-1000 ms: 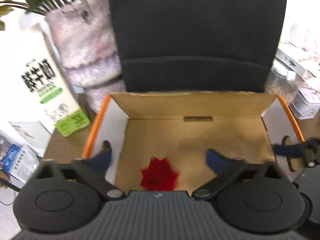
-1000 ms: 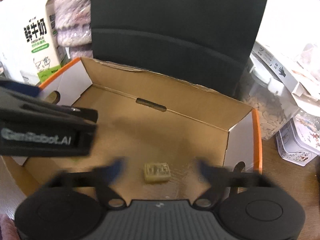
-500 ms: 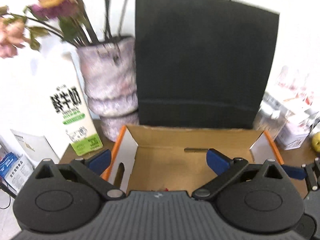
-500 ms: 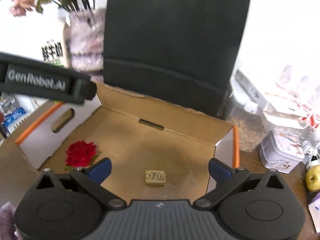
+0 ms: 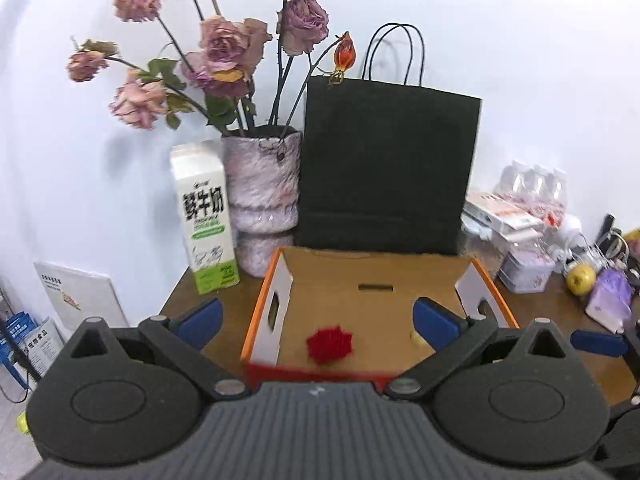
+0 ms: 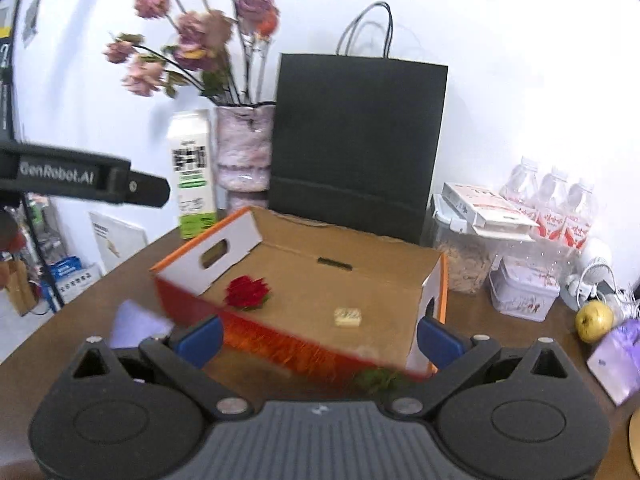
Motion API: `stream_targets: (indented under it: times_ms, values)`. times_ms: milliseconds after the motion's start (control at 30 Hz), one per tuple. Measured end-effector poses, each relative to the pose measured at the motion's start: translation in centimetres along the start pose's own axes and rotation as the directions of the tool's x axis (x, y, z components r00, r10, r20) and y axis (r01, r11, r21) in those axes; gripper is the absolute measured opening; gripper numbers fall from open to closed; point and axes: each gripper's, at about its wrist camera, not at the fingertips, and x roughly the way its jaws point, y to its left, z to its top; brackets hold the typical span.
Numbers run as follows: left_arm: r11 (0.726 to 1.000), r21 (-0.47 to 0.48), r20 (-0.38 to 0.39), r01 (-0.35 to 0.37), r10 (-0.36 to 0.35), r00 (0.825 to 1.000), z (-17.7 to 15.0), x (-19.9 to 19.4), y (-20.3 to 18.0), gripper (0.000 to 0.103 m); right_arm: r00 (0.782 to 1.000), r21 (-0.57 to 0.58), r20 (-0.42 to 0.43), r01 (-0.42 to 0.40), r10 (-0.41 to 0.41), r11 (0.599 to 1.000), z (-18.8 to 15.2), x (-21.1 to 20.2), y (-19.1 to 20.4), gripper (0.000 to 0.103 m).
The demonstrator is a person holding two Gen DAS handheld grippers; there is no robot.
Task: Organize objects
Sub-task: 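Move the left gripper to the clear plastic bag while the right approaches the dark blue case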
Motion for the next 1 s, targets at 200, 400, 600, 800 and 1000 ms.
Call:
stream_targets:
  times_ms: [200,400,600,800,1000]
  values:
    - [0.999,0.030,0.000,0.015,-0.015,1.000,-4.1,-4.8,0.9,0.103,1.000,0.002,0.009,0.000,0.000,1.000,-3.6,-4.4,2.2,0.103]
    - [0.999,0.025,-0.007,0.031,-0.031,0.999,-7.4,-8.5,1.8,0.103,1.000,0.019,0.006,0.002,-0.002,1.000,-6.9,-7.7,3.9,0.103]
    - [1.000,0.000,-0.013,0.032,-0.032,0.999,-9.7,-11.0,2.7,0.103,1.000,0.020,0.013,0.009,-0.009,1.000,-9.3,-9.9,4.9,0.103]
    - [0.999,-0.014,-0.020,0.035,-0.035,0.999,-11.7,-12.6,3.4,0.103,1.000,0.028,0.010,0.016,-0.017,0.999,-11.2,-11.0,5.2,0.103]
    - [0.999,-0.030,-0.016,0.012,-0.012,1.000,-13.8,-12.9,4.3,0.103,1.000,0.043,0.000,0.023,-0.023,0.999,-12.7,-11.3,5.3,0.103]
